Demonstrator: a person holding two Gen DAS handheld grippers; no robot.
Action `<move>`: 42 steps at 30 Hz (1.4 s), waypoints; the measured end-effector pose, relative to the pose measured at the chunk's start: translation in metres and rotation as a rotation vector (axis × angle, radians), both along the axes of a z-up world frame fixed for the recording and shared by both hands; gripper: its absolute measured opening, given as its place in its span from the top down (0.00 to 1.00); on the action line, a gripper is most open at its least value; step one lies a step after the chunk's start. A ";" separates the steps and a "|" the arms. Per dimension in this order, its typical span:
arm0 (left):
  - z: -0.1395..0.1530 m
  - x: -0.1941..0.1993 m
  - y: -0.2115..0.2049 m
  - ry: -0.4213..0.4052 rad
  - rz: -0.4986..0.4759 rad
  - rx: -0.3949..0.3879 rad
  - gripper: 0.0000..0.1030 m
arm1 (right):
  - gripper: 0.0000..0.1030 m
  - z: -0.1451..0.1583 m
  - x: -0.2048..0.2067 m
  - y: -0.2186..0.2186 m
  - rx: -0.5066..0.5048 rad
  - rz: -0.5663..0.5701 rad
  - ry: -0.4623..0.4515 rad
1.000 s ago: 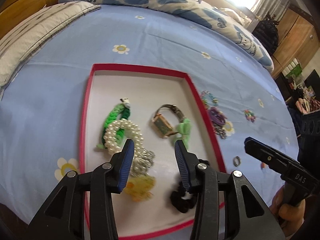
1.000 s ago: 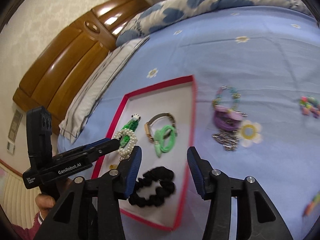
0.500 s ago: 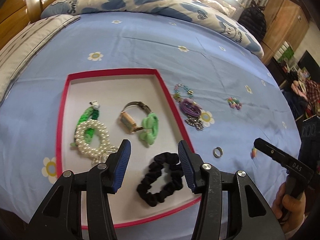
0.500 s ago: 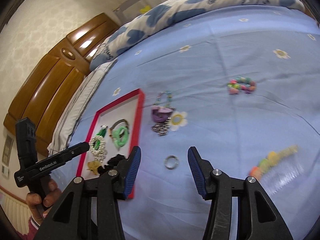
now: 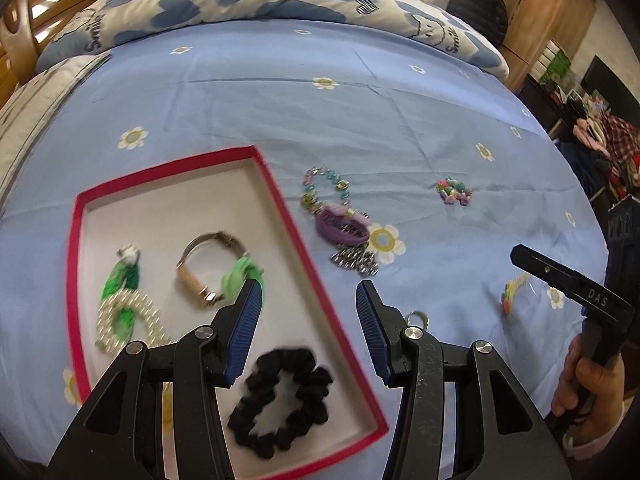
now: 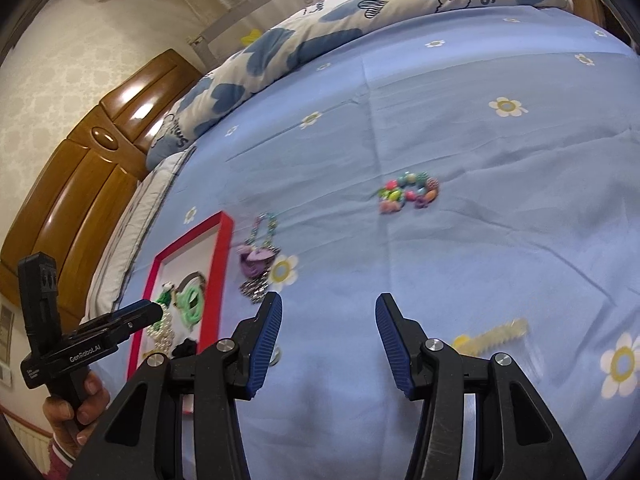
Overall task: Organize jewelry
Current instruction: 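Grasp the purple hair tie with the left tool while the right tool grasps the candy-bead bracelet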
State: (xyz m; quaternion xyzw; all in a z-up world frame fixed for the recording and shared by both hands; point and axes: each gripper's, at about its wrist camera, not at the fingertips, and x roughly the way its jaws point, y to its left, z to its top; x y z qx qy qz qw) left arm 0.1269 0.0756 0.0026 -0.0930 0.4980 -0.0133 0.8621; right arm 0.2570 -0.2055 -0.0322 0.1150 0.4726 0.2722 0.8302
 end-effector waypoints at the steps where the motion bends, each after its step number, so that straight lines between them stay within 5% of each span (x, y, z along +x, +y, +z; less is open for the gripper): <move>1: -0.001 0.006 -0.003 0.002 -0.010 0.005 0.54 | 0.50 -0.001 0.004 -0.001 -0.004 0.000 0.000; 13: -0.033 0.085 -0.029 0.084 -0.174 0.107 0.54 | 0.50 -0.013 0.073 -0.008 -0.065 -0.027 0.019; 22: -0.062 0.106 -0.047 0.159 -0.276 0.127 0.54 | 0.50 -0.035 0.114 -0.005 -0.125 -0.041 0.056; 26: -0.064 0.108 -0.054 0.161 -0.295 0.101 0.82 | 0.50 -0.045 0.127 0.000 -0.154 -0.040 0.067; 28: -0.063 0.105 -0.059 0.152 -0.307 0.106 0.86 | 0.51 -0.049 0.130 0.004 -0.182 -0.029 0.058; 30: -0.061 0.102 -0.062 0.140 -0.309 0.119 0.89 | 0.56 -0.051 0.131 0.009 -0.218 -0.025 0.040; 33: -0.058 0.098 -0.059 0.128 -0.301 0.098 0.91 | 0.88 -0.050 0.129 0.010 -0.241 -0.018 0.022; 42: -0.030 0.073 -0.038 0.066 -0.239 -0.013 0.92 | 0.88 -0.021 0.101 0.002 -0.146 -0.004 -0.024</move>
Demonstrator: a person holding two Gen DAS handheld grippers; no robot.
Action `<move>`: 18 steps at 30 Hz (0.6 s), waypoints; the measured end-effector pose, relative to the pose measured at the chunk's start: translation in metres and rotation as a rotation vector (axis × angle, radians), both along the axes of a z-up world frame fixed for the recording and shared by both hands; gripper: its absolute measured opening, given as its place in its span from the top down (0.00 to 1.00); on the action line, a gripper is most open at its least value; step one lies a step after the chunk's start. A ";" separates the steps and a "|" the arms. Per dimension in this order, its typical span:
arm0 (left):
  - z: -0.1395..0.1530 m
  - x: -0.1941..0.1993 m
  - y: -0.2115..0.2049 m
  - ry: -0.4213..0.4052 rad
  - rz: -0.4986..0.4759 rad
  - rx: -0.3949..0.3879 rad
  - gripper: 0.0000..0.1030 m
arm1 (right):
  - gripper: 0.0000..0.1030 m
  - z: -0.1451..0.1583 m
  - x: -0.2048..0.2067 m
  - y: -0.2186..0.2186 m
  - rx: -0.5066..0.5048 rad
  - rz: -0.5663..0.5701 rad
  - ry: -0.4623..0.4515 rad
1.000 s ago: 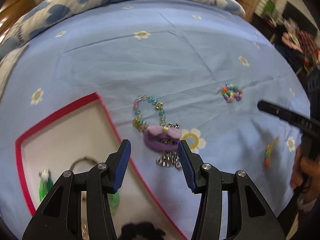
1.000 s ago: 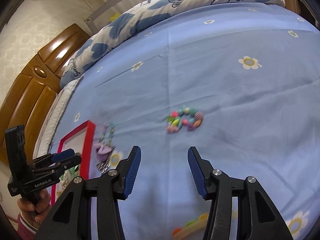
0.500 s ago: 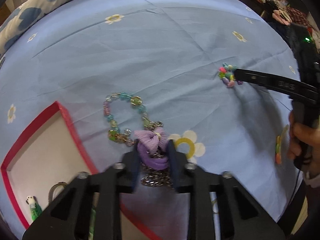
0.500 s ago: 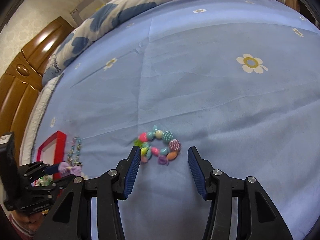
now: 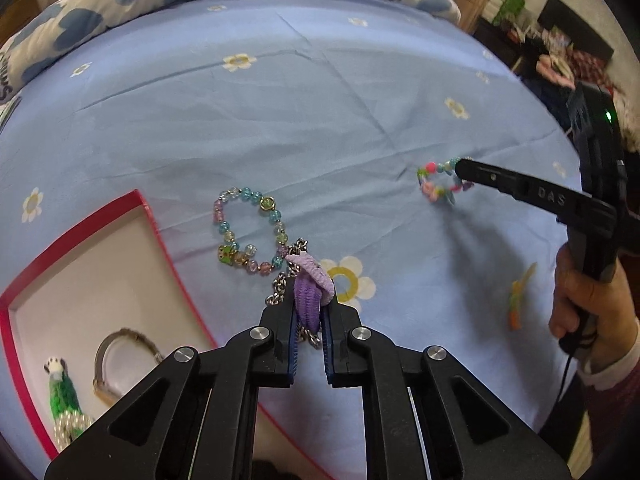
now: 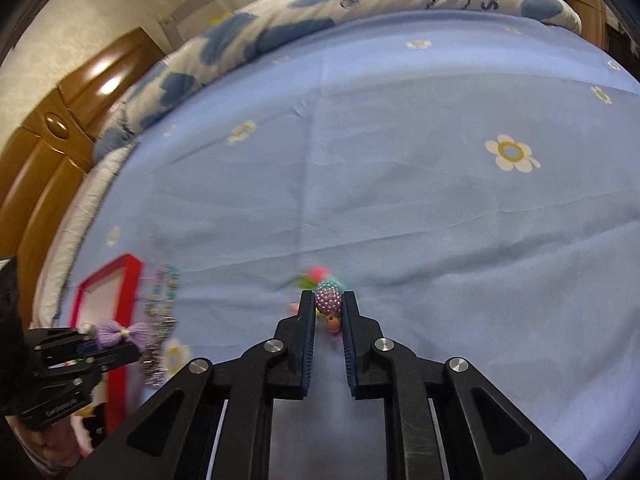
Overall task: Organize jewelry
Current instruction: 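Grasp the purple hair tie with the left tool while the right tool grasps the candy-bead bracelet, then carry the purple hair tie and candy-bead bracelet into the tray and open both tools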
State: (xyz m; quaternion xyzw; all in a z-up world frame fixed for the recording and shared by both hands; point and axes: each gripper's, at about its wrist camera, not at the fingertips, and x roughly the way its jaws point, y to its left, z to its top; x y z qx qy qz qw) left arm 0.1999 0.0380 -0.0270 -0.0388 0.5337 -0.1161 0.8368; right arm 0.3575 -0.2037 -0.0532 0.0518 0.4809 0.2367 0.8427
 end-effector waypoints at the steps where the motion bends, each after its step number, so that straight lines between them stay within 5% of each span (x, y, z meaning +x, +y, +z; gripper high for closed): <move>1: 0.005 -0.004 0.003 -0.009 0.009 -0.015 0.92 | 0.88 0.005 -0.003 0.000 0.017 0.004 -0.006; 18: 0.048 -0.059 0.045 -0.095 0.145 -0.115 0.92 | 0.88 0.063 -0.058 0.024 0.184 0.088 -0.047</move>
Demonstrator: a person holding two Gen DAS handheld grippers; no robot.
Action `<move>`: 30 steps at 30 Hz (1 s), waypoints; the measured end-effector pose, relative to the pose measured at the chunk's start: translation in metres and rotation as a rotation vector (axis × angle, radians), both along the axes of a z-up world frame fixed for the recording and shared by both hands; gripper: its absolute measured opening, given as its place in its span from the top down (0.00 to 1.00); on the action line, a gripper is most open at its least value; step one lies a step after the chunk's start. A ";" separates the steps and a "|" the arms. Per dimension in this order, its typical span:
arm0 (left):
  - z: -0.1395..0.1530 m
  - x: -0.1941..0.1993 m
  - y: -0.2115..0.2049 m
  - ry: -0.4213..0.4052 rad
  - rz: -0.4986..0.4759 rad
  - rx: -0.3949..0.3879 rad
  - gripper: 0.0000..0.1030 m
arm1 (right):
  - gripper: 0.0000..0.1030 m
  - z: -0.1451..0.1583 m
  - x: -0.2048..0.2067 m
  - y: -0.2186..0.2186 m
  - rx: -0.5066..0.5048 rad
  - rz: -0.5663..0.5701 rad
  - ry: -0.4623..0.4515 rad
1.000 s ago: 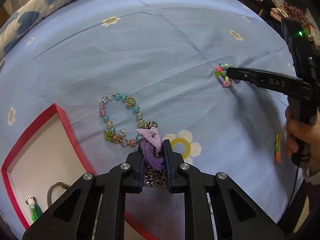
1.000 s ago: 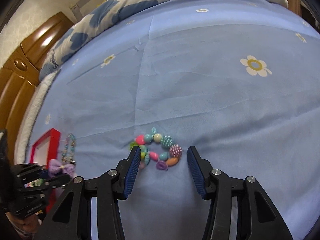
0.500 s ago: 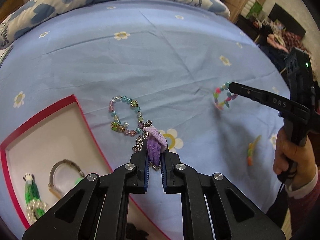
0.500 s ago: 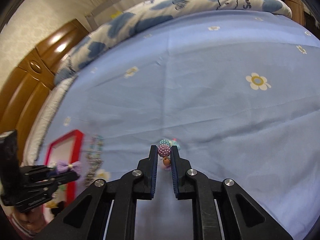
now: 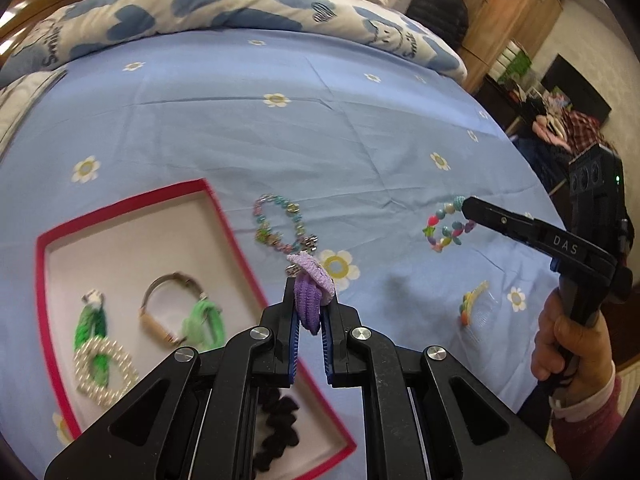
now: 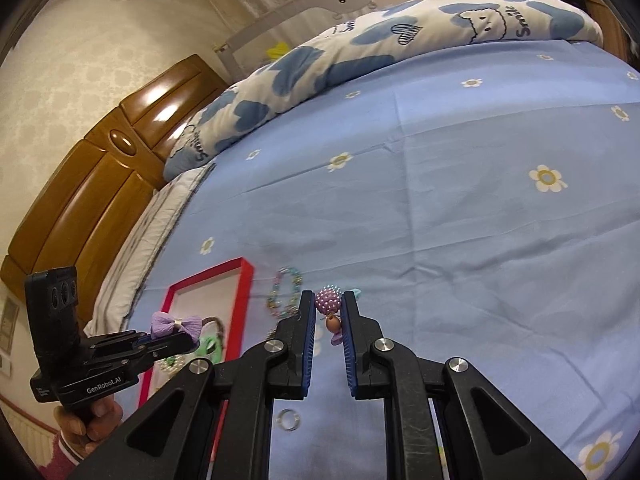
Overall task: Organize jewelry
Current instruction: 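Carry the purple hair tie and candy-bead bracelet into the tray and open both tools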
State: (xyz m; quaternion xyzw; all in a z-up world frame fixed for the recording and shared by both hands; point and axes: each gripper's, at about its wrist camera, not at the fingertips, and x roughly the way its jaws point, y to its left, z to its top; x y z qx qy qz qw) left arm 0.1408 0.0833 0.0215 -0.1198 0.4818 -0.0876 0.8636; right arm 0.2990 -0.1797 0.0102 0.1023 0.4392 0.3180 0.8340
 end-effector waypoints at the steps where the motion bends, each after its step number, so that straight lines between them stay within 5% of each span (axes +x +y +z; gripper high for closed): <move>1: 0.001 -0.005 0.005 0.000 0.014 -0.002 0.92 | 0.88 0.001 -0.003 0.003 0.002 0.006 0.001; 16: -0.004 -0.048 0.070 0.000 0.205 -0.032 0.92 | 0.88 0.000 -0.038 0.065 0.018 0.133 0.015; 30: -0.020 -0.070 0.107 0.022 0.287 -0.045 0.92 | 0.88 -0.004 -0.066 0.132 0.018 0.281 0.033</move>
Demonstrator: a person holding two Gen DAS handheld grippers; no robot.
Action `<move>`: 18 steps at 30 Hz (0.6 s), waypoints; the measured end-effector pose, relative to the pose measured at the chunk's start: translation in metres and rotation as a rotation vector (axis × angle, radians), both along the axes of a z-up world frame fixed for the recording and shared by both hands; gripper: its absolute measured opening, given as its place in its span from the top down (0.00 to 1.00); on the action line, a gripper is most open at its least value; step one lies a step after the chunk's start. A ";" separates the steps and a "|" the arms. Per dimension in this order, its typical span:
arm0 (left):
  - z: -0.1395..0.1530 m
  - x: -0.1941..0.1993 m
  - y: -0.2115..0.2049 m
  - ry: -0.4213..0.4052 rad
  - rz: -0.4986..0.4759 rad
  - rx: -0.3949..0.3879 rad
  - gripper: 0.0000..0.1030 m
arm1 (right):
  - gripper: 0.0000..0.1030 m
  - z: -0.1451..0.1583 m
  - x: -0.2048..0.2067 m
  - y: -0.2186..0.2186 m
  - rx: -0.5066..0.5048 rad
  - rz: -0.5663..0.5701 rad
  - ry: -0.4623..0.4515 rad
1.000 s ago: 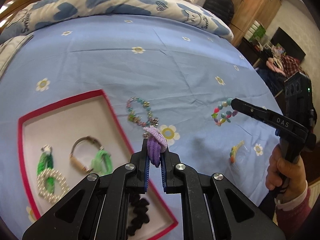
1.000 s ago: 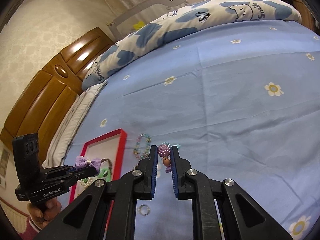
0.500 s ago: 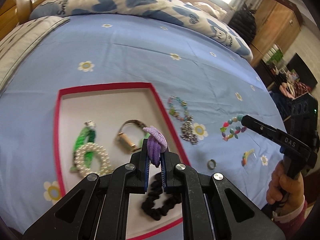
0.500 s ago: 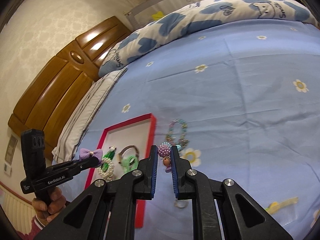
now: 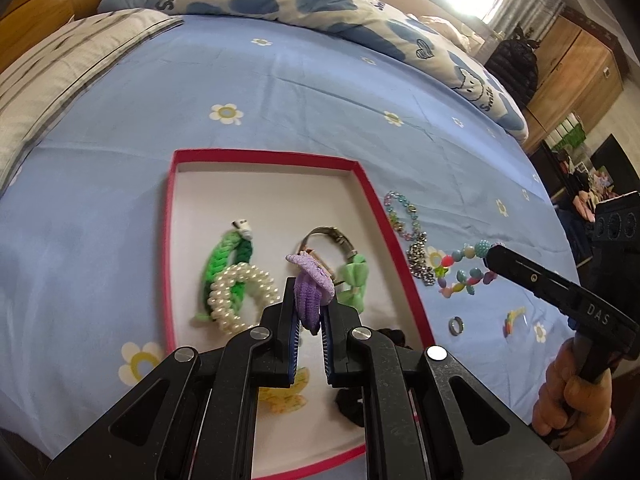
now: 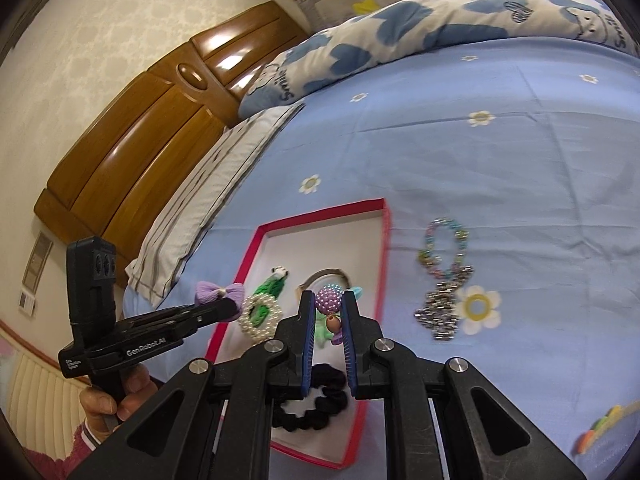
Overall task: Organize jewelry
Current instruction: 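Carry the purple hair tie and candy-bead bracelet into the tray and open both tools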
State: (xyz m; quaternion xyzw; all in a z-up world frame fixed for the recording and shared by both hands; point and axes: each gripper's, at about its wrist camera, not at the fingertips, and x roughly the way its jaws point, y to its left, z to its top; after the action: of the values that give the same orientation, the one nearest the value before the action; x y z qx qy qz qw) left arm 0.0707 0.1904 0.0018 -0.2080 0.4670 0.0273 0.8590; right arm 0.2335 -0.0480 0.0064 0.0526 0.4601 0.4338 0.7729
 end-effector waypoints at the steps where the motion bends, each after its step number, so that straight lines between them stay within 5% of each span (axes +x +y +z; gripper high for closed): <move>1: -0.002 -0.002 0.002 0.003 0.005 -0.002 0.92 | 0.88 -0.001 -0.002 0.004 0.000 0.009 0.002; 18: -0.037 -0.004 0.031 0.069 0.065 -0.030 0.92 | 0.88 -0.030 -0.019 0.064 -0.035 0.119 0.052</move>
State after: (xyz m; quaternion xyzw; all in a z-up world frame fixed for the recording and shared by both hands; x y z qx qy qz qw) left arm 0.0665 0.2211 -0.0347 -0.2346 0.4898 0.0554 0.8379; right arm 0.2149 0.0161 -0.0240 0.0231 0.4896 0.4693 0.7345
